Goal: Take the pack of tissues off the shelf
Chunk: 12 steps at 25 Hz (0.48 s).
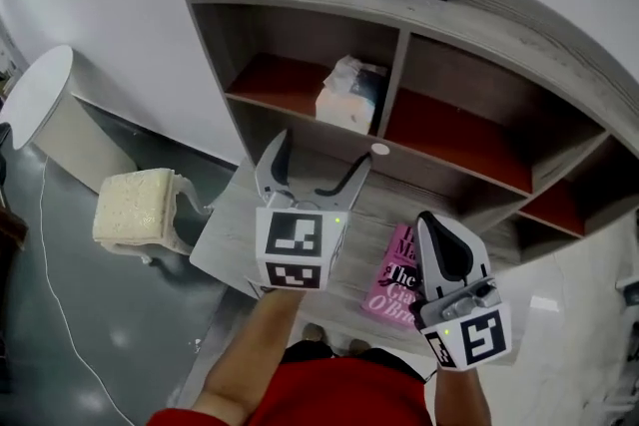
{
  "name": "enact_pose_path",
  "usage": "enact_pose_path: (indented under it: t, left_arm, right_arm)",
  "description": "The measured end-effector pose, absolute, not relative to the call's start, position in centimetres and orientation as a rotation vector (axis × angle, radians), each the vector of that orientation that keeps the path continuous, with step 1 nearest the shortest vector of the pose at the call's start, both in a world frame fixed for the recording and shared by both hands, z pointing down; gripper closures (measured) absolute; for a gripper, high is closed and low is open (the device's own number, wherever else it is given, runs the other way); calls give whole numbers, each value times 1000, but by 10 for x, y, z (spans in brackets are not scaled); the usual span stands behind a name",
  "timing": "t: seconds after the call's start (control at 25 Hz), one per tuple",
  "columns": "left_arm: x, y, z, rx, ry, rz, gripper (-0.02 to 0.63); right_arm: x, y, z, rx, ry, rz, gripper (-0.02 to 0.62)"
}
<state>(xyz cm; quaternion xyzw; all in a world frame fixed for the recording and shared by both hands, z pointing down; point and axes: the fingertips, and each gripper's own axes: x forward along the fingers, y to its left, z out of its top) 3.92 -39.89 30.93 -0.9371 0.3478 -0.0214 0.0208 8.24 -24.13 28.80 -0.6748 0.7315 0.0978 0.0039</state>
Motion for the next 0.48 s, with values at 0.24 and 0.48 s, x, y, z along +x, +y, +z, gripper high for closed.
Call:
enact_pose_path:
  t: [0.24,0.48]
  left_arm:
    - [70,-423,315,-2951,961,-116,170]
    - [89,-438,319,-2943,957,-183,170]
  right_arm:
    - [94,-240,293,-2279,2172,289,591]
    - [114,-235,289,-2332,2131,303,591]
